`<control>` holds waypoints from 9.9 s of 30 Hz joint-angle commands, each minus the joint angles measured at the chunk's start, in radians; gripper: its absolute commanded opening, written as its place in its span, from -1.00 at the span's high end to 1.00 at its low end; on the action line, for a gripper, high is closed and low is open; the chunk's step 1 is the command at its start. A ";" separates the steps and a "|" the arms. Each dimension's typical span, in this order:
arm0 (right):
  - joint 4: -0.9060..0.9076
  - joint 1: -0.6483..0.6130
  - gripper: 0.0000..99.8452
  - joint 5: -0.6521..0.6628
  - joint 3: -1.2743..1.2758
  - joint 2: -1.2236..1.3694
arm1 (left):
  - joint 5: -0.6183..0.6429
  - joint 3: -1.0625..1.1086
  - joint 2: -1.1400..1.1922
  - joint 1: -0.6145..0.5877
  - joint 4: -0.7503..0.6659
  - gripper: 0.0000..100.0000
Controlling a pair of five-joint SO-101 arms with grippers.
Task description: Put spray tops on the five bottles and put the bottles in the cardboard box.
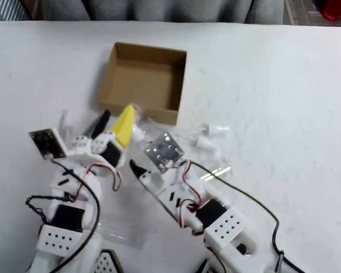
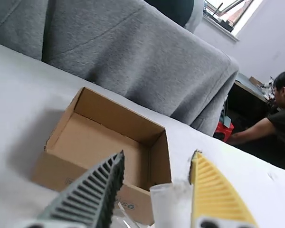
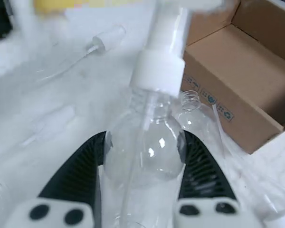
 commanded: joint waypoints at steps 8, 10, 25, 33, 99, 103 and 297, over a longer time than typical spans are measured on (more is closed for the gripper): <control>-0.022 0.053 0.97 0.000 -0.018 -0.036 | 0.157 -0.104 -0.021 -0.189 0.000 0.56; -0.015 0.051 0.97 0.000 -0.014 -0.077 | 0.155 -0.114 -0.016 -0.196 0.003 0.56; 0.157 -0.028 0.97 0.002 0.150 -0.621 | 0.077 -0.164 -0.016 -0.010 0.212 0.56; 0.150 -0.028 0.97 0.002 0.149 -0.570 | 0.023 -0.164 -0.024 0.088 0.267 0.56; 0.159 -0.016 0.97 0.201 0.046 -0.283 | -0.126 -0.181 -0.024 0.180 0.322 0.56; 0.127 0.027 0.97 0.196 0.046 -0.283 | -0.123 -0.183 -0.024 0.180 0.322 0.56; 0.728 0.625 0.97 0.126 -0.448 -0.119 | -0.367 -1.671 1.854 -0.157 0.755 0.97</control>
